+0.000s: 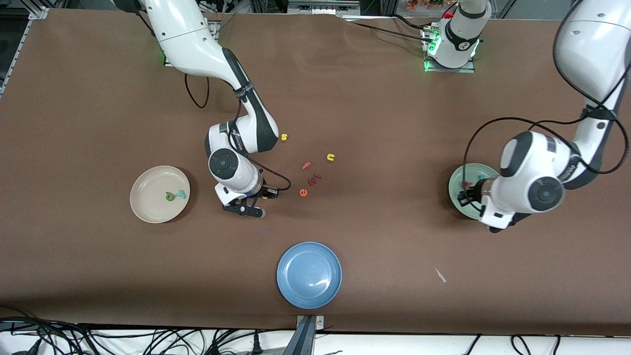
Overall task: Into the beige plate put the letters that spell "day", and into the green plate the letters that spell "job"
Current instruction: 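Carry the yellow letter toward the beige plate while the left gripper drops blue o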
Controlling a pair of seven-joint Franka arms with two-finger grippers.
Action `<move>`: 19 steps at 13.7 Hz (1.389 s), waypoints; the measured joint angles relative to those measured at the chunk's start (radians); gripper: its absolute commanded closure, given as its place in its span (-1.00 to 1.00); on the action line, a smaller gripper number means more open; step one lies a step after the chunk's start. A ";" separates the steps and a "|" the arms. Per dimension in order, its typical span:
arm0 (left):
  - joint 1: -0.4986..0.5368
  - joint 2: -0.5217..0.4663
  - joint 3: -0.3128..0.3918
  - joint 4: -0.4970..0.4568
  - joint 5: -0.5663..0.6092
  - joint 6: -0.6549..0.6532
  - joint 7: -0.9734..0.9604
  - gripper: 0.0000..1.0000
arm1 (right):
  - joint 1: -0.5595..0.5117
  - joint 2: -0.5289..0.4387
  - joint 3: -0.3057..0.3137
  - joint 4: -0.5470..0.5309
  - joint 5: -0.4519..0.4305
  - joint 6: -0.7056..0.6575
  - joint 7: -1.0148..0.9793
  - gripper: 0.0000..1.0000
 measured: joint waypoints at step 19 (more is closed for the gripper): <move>0.051 -0.140 -0.091 0.162 0.059 -0.127 0.290 -1.00 | -0.039 -0.129 -0.344 -0.061 0.001 -0.323 -0.674 0.87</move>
